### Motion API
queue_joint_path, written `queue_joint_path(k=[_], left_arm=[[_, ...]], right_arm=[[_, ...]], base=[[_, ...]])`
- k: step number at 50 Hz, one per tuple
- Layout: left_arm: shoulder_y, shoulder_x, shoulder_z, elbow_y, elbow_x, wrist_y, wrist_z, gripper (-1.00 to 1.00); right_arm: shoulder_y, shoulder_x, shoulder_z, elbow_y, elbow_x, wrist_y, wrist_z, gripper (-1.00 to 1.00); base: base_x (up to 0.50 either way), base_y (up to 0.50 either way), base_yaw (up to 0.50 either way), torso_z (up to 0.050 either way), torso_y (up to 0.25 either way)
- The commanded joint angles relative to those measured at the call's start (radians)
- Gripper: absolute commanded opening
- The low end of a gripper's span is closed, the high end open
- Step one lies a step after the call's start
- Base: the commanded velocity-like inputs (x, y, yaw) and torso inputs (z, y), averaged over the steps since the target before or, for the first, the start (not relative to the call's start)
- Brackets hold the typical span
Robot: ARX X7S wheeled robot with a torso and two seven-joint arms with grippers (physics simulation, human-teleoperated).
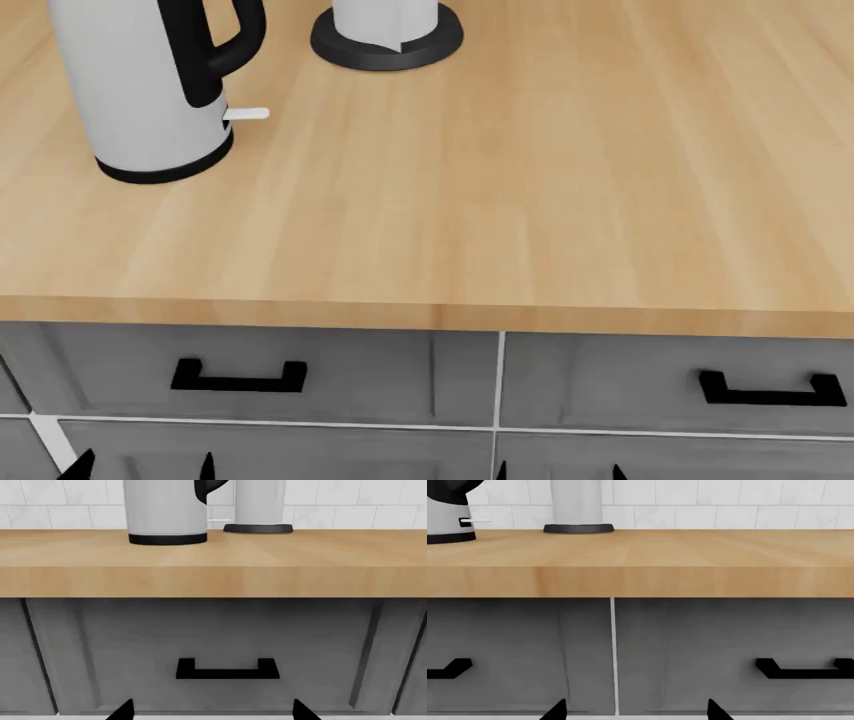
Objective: Close the lid of the electric kettle.
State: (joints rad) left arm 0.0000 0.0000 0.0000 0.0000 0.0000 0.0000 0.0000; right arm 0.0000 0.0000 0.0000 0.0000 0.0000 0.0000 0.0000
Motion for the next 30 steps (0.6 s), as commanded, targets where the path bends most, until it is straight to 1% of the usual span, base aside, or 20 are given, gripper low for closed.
queue_joint_path(k=[1,2,11,12,13,14,30], left_arm=[[0.001,-0.007,0.000,0.001,-0.007,0.000,-0.008,1.00],[0.003,-0.016,0.019,0.007,-0.009,-0.005,-0.012,1.00],[0.011,-0.045,0.051,0.028,-0.036,-0.005,-0.039,1.00],[0.015,-0.050,0.057,0.032,-0.028,0.020,-0.042,1.00],[0.027,-0.058,0.073,0.046,0.012,0.059,-0.058,1.00],[0.038,-0.059,0.075,0.059,0.003,0.075,-0.056,1.00],[0.042,-0.089,0.108,0.083,-0.008,0.071,-0.068,1.00]], right_arm=[[0.000,0.013,-0.017,-0.002,0.013,0.002,0.017,1.00],[0.005,0.018,-0.029,0.008,0.003,0.006,0.031,1.00],[0.005,0.045,-0.060,0.007,0.041,0.013,0.050,1.00],[0.004,0.047,-0.062,0.008,0.046,0.013,0.051,1.00],[0.003,0.048,-0.064,0.005,0.049,0.013,0.052,1.00],[0.002,0.051,-0.065,0.002,0.057,0.020,0.049,1.00],[0.000,0.076,-0.102,-0.001,0.071,0.018,0.072,1.00]], base=[[0.00,0.00,0.00,0.000,0.000],[0.00,0.00,0.00,0.000,0.000],[0.00,0.00,0.00,0.000,0.000],[0.00,0.00,0.00,0.000,0.000],[0.00,0.00,0.00,0.000,0.000],[0.00,0.00,0.00,0.000,0.000],[0.00,0.00,0.00,0.047,0.072]])
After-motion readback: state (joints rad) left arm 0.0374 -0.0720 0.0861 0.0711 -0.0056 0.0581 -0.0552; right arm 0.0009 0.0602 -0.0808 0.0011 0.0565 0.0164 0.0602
